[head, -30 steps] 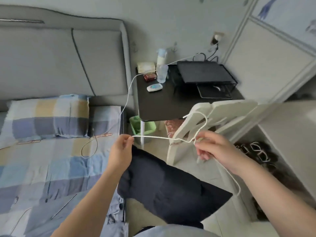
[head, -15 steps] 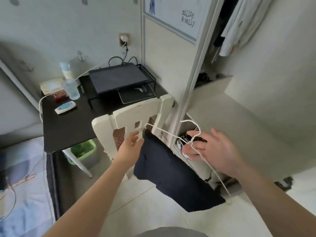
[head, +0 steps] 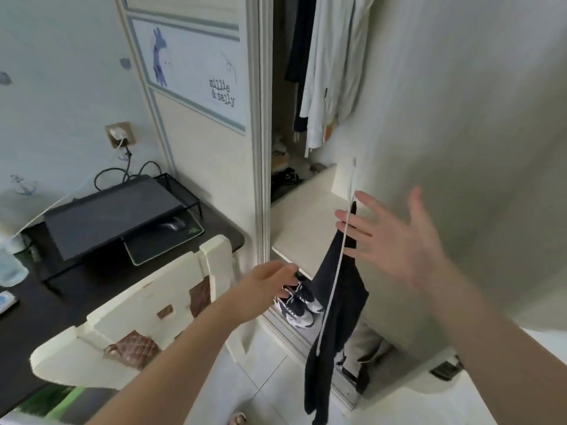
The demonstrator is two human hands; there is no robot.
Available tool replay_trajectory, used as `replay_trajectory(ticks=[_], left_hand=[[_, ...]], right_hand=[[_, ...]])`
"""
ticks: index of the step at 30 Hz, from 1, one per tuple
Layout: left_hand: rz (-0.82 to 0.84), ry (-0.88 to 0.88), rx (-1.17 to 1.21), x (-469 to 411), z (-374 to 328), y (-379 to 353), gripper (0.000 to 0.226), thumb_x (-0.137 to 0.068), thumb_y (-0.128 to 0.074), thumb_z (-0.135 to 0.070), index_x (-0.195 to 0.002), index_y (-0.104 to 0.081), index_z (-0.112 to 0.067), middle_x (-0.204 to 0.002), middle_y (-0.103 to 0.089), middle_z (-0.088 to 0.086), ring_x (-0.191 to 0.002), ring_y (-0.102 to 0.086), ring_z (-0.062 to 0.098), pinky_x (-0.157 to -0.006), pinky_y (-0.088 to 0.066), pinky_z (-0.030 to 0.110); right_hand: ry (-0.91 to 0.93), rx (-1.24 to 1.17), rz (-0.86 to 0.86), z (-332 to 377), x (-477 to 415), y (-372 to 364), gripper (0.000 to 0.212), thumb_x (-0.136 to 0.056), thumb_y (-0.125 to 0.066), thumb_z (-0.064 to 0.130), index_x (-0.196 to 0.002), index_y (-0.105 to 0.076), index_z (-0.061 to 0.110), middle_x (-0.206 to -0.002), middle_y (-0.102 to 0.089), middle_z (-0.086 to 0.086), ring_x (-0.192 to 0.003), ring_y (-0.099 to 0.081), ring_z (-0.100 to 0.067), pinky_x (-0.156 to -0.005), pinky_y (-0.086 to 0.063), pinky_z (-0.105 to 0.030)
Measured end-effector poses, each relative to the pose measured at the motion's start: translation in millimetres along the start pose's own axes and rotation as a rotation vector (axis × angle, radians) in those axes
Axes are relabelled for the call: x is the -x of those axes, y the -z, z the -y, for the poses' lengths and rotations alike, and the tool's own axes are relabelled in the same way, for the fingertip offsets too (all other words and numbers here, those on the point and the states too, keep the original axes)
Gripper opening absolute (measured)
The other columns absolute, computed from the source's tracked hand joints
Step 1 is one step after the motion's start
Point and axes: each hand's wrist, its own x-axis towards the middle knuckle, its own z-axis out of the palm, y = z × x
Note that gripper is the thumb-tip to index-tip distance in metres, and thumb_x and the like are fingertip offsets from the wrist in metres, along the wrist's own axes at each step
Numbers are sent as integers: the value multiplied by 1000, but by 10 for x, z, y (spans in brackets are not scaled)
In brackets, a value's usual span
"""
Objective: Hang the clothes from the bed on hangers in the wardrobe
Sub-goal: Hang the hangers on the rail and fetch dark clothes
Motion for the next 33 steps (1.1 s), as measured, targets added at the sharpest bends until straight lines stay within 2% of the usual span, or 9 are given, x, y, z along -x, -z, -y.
replay_trajectory(ticks=[5, 7, 11, 15, 20, 25, 29, 33], left_hand=[[144, -122, -17, -400, -689, 314, 40, -100, -42, -58, -119, -66, -31, -115, -71, -12, -106, -68, 14, -97, -52, 35], [200, -201, -49, -561, -991, 489, 44, -96, -44, -63, -117, -68, -32, -114, -72, -15, -106, -69, 11, -98, -51, 36], [248, -312, -49, -853, -1657, 858, 36, -103, -45, -46, -114, -70, -23, -110, -75, -6, -105, -70, 17, -99, -52, 40], [275, -432, 36, -1026, -2322, 1201, 55, -104, -33, -50, -119, -70, -12, -110, -76, 6, -108, -70, 21, -106, -47, 35], [302, -617, -97, -1220, -3059, 1493, 47, -102, -36, -53, -118, -67, -21, -109, -76, -3, -103, -72, 15, -99, -51, 36], [215, -733, -252, -1592, -3659, 1529, 25, -105, -43, -40, -114, -63, -28, -103, -76, -10, -93, -72, 9, -89, -56, 31], [39, -819, -273, -1888, -4119, 1500, 29, -108, -39, -31, -112, -64, -19, -96, -76, -2, -80, -72, 9, -71, -50, 21], [-107, -894, -262, -2051, -4700, 1526, 28, -108, -37, -28, -102, -63, -19, -85, -76, 1, -71, -72, 13, -67, -50, 25]], right_hand=[[135, -15, -79, 688, -232, -37, 93, -65, -31, 91, -143, -39, 41, -138, -57, -13, -136, -44, -30, -111, -25, -64], [200, -18, -95, 988, -324, -134, 97, -61, -34, 90, -143, -39, 40, -138, -56, -15, -137, -42, -30, -110, -25, -64], [338, 0, -121, 1584, -523, -356, 101, -62, -33, 88, -148, -35, 35, -136, -58, -15, -135, -44, -26, -110, -22, -66], [484, 33, -122, 2108, -695, -552, 100, -64, -35, 87, -148, -36, 33, -133, -60, -16, -133, -47, -25, -111, -23, -67], [592, 54, -121, 2654, -910, -769, 97, -65, -39, 85, -146, -39, 32, -132, -61, -16, -132, -49, -28, -110, -25, -66], [651, 149, -93, 3168, -1178, -858, 91, -72, -34, 86, -147, -38, 33, -132, -62, -13, -134, -46, -26, -110, -27, -65], [679, 194, -76, 3711, -1434, -833, 90, -77, -31, 87, -147, -40, 31, -134, -59, -14, -134, -46, -27, -107, -32, -64], [753, 248, -35, 4356, -1645, -851, 90, -77, -30, 88, -147, -41, 31, -135, -58, -15, -133, -47, -27, -106, -34, -64]])
